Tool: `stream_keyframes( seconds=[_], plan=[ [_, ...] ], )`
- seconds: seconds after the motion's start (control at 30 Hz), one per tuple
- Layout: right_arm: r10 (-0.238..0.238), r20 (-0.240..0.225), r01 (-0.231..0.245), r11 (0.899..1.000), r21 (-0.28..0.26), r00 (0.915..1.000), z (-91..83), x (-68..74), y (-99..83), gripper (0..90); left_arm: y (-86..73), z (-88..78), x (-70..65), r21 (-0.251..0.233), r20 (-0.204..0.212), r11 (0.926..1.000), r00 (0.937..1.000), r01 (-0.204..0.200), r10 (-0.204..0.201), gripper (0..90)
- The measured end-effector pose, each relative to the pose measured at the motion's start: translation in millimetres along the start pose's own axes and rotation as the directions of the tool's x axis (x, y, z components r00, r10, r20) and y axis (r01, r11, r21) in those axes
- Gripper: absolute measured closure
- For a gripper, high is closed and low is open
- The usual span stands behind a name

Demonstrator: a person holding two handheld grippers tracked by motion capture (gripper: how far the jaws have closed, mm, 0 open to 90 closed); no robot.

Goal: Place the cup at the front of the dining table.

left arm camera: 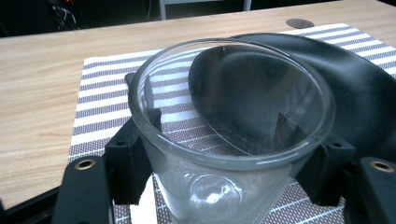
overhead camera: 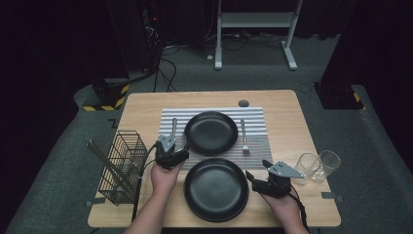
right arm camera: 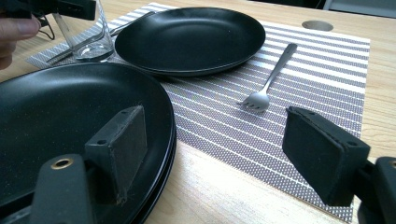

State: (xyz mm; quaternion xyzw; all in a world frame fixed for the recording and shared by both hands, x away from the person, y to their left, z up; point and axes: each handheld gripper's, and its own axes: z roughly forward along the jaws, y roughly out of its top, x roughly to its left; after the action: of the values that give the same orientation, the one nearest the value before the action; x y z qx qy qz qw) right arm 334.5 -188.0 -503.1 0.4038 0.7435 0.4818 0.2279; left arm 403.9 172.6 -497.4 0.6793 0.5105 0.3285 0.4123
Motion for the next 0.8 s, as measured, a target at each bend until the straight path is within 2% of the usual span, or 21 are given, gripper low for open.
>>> stream_keyframes(
  seconds=[0.1, 0.2, 0.27, 0.4, 0.63, 0.8],
  plan=[
    [0.001, -0.001, -0.001, 1.000, -0.001, 1.0000, -0.1, 0.3, -0.1, 21.7, -1.3, 0.3, 1.3, -0.003, 0.011, 0.9999, 0.9998, 0.015, -0.015, 29.9],
    [0.002, -0.001, -0.002, 1.000, -0.001, 1.0000, 0.2, 0.8, -0.3, 21.7, -1.6, 0.0, 0.8, 0.003, 0.008, 1.0000, 0.9999, 0.006, -0.006, 29.5],
    [0.003, -0.002, -0.003, 1.000, -0.001, 1.0000, 0.3, 1.0, -0.4, 21.7, -1.8, 0.2, 0.6, 0.004, 0.012, 0.9999, 0.9998, 0.015, -0.015, 28.8],
    [0.005, -0.005, -0.005, 1.000, 0.004, 1.0000, 1.2, 0.9, -1.0, 21.8, -0.3, -0.1, 2.2, 0.017, 0.016, 0.9993, 0.9993, 0.034, -0.034, 22.3],
    [0.006, -0.005, -0.006, 1.000, 0.007, 1.0000, 2.3, 1.0, -1.6, 21.7, 1.7, -6.0, 3.3, 0.014, 0.022, 0.9991, 0.9989, 0.040, -0.040, 20.6],
    [0.003, -0.002, -0.003, 1.000, 0.002, 1.0000, 1.0, 0.5, -0.4, 21.8, -0.7, -13.6, 2.4, 0.011, 0.023, 0.9982, 0.9980, 0.059, -0.059, 20.8]
  ],
)
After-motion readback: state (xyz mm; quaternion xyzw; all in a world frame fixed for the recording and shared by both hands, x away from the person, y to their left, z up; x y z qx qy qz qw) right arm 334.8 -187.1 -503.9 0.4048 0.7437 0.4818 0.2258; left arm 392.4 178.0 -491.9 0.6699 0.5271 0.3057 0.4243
